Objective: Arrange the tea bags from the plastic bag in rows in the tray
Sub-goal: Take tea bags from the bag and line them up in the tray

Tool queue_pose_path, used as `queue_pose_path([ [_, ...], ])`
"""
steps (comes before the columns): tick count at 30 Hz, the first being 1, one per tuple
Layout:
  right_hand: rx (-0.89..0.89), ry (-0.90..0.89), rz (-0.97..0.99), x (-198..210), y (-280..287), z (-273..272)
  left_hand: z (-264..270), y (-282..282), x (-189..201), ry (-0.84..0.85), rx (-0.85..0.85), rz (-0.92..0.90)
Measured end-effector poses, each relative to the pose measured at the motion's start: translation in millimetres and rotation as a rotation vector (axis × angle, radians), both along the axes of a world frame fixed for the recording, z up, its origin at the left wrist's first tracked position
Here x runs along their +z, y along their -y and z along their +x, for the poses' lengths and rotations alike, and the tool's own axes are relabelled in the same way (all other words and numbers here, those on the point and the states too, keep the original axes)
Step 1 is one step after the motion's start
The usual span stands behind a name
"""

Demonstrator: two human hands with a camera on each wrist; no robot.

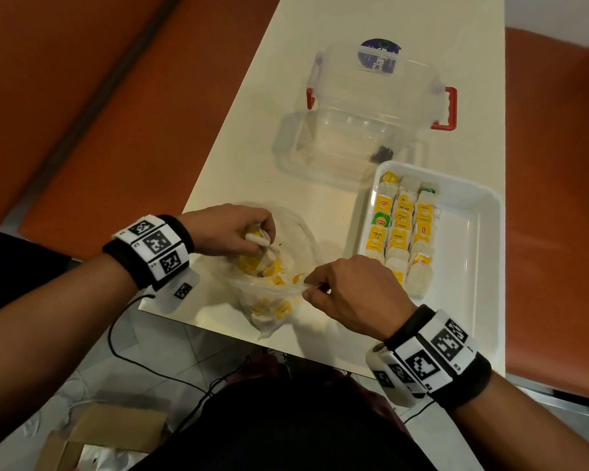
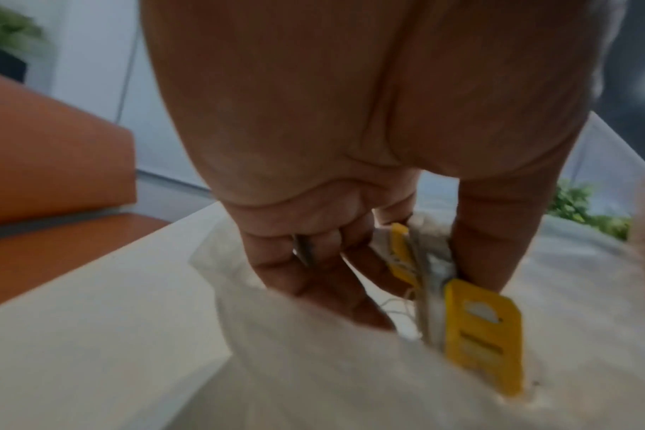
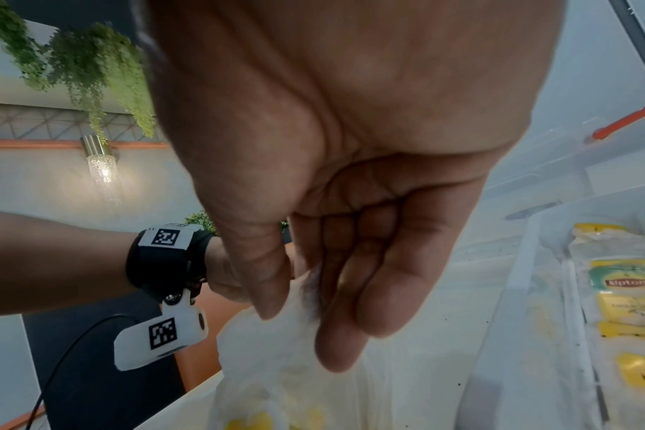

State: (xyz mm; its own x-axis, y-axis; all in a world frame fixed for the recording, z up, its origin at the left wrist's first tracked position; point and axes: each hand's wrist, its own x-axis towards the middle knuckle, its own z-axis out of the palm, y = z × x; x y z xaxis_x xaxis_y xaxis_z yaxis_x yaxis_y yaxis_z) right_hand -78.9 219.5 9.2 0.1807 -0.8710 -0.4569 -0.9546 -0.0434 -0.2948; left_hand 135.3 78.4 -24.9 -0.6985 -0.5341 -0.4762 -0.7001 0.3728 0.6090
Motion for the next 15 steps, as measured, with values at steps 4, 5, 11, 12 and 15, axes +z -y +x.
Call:
queue_pose_path([
  [4, -0.001, 0.001, 0.000, 0.4, 0.5, -1.5, 4.0, -4.2, -3.3, -0.150, 0.244, 0.248],
  [5, -0.002, 0.003, -0.002, 0.3, 0.8, -1.7, 4.0, -6.6, -4.4, -0.209, 0.324, 0.330],
  [11, -0.024, 0.030, -0.014, 1.2, 3.7, -2.2, 1.8, -19.5, -6.5, -0.432, 0.644, 0.648],
  [12, -0.025, 0.034, -0.017, 1.6, 4.3, -2.4, 1.9, -20.9, -6.0, -0.458, 0.674, 0.677],
  [15, -0.029, 0.050, -0.022, 1.8, 5.8, -3.1, 2.7, -25.5, -5.7, -0.517, 0.732, 0.758],
])
